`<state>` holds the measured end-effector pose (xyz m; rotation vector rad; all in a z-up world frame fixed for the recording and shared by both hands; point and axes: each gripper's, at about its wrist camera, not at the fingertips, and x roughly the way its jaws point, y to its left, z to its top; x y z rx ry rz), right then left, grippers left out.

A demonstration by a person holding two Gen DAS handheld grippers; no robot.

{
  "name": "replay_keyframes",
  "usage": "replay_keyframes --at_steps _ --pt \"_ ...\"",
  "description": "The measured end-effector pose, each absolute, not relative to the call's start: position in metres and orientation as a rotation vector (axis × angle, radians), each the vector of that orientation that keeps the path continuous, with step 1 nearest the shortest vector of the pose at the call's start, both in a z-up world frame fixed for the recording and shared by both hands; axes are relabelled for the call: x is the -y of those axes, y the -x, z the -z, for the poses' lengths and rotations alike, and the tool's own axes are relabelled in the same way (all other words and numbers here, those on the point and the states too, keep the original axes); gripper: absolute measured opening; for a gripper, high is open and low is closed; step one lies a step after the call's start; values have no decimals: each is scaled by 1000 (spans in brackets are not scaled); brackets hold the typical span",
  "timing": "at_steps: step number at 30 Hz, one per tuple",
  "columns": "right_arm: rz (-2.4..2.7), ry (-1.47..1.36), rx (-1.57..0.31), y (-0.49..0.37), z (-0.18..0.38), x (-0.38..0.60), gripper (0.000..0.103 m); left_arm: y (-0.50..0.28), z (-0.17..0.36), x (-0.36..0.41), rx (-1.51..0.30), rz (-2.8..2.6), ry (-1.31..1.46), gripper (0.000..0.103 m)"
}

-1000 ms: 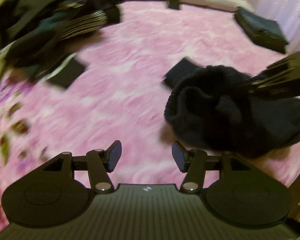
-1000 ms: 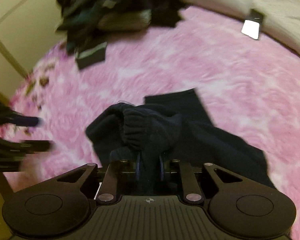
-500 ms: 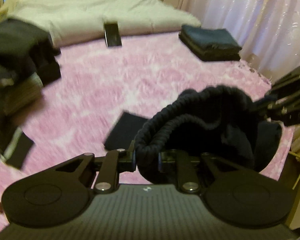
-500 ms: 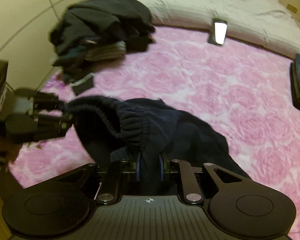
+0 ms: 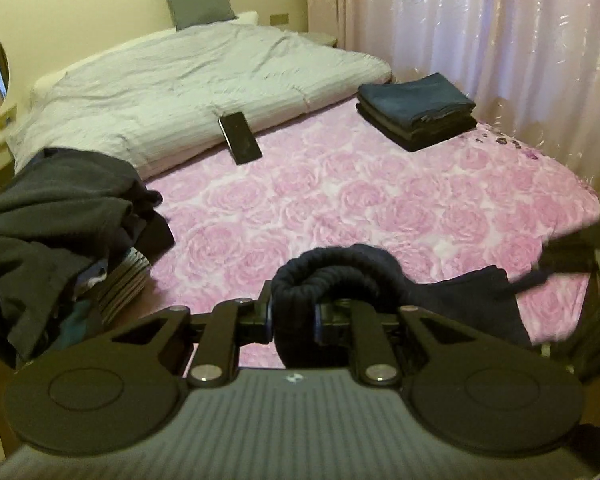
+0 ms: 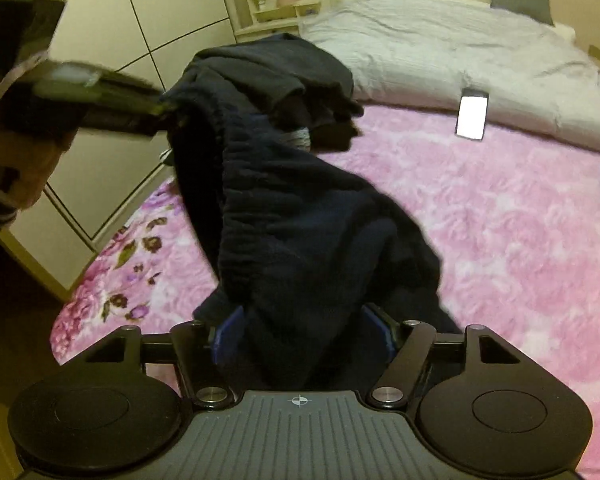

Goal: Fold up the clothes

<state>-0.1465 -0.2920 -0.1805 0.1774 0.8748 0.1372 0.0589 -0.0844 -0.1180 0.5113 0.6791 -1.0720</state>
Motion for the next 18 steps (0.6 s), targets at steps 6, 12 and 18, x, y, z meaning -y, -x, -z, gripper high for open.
replay_keyframes --at_steps 6,12,18 --pt "-169 -67 -886 142 216 237 102 -64 120 94 -736 1059 -507 14" --pt "-24 194 -860 122 247 208 62 -70 112 100 -733 1050 -524 14" --pt "-67 59 -782 140 197 246 11 -83 98 95 -686 1026 -516 14"
